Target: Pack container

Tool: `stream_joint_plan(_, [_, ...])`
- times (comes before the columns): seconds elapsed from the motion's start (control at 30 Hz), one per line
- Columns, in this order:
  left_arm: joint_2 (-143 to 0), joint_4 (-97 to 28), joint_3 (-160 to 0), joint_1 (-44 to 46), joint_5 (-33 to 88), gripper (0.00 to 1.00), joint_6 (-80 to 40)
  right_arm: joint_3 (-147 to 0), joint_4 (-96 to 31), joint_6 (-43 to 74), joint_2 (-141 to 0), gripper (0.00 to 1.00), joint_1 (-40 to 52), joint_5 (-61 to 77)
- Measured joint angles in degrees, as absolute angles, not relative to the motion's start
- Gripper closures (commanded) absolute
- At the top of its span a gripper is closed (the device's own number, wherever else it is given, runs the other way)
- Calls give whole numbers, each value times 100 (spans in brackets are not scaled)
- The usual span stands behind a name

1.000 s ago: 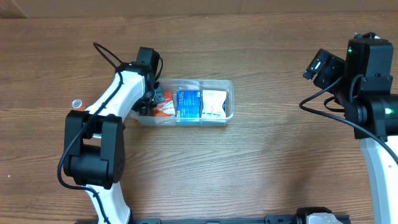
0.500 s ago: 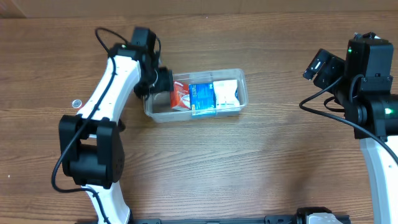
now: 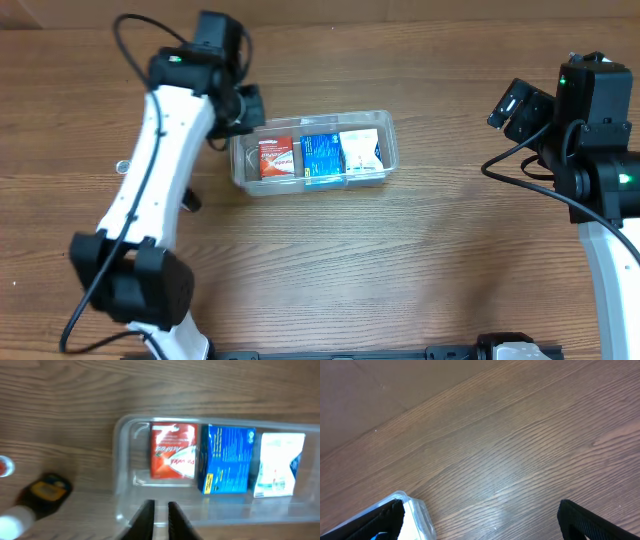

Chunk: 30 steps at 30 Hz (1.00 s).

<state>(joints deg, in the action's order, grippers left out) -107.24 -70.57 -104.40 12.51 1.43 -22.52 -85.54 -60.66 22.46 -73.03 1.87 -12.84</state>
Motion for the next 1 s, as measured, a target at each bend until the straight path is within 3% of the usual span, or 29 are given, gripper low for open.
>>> stream_joint_plan(0.13, [-11900,-7085,-10309,1938,-545,96,-3009,-8554,-6064,2244,-7303,0,187,-1280])
stream_joint_plan(0.37, [-12661,-7133,-10235,1874,-1496,96,-3885,-8554,-6062,2244,-7303,0,187,-1282])
stream_joint_plan(0.6, [-12658,-6167,-9843,1900,-982,94,-2842,-8554,-6064,2244,-7303,0,187,-1284])
stream_joint_plan(0.63, [-12658,-6165,-9810,1907,-904,91,-2681,-8554,-6064,2244,-7303,0,187,-1280])
stream_joint_plan(0.7, [-12658,-6163,-9802,1911,-834,74,-2401,-8554,-6064,2246,-7303,0,187,-1280])
stream_joint_plan(0.77, [-12658,-6171,-9800,1909,-794,46,-2265,-8554,-6066,2246,-7303,0,187,-1280])
stream_joint_plan(0.83, [-12656,-6278,-9804,1909,-770,31,-2233,-8554,-6064,2246,-7303,0,187,-1282])
stream_joint_plan(1.0, [-12147,-7146,-10414,1914,-965,20,-2248,-8554,-6064,2246,-7303,0,187,-1282])
